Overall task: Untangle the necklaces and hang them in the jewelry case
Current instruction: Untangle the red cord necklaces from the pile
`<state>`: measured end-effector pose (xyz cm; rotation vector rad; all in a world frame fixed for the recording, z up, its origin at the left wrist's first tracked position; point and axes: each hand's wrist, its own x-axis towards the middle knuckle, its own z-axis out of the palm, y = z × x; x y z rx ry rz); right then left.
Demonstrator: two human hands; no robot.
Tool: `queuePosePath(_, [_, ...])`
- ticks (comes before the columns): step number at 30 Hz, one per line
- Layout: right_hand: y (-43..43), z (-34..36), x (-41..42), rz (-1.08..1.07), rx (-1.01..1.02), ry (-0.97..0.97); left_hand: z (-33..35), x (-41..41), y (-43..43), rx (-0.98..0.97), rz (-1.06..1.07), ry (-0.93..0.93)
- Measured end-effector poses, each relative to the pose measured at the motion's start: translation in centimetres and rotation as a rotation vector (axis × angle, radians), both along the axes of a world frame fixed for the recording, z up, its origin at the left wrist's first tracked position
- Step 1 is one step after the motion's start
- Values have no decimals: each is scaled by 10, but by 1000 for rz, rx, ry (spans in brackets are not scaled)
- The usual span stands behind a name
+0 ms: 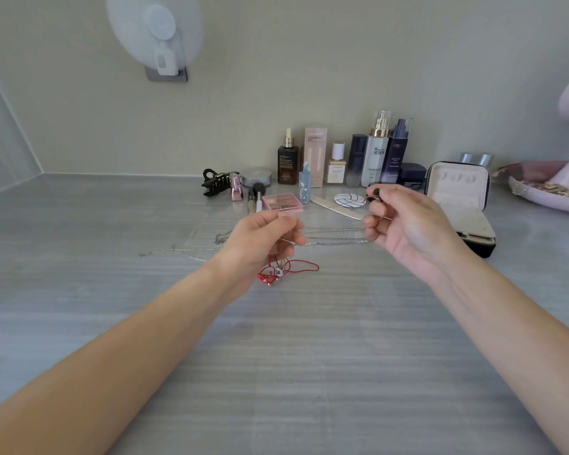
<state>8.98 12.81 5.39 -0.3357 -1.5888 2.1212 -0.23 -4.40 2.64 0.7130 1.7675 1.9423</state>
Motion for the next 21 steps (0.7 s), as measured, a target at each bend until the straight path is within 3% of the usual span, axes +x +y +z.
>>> queuePosePath(9, [10, -4, -1, -115, 99, -79, -5, -6, -4, -157, -58, 25])
queuePosePath(13, [18, -9, 0, -176, 412, -292, -9, -3, -2, -336, -105, 163])
queuePosePath(18, [25, -17, 3, -65, 1011, -661, -9, -5, -2, -394, -47, 278])
queuePosePath(21, [28, -22, 3, -45, 1150, -803, -6, -9, -7, -480, -44, 432])
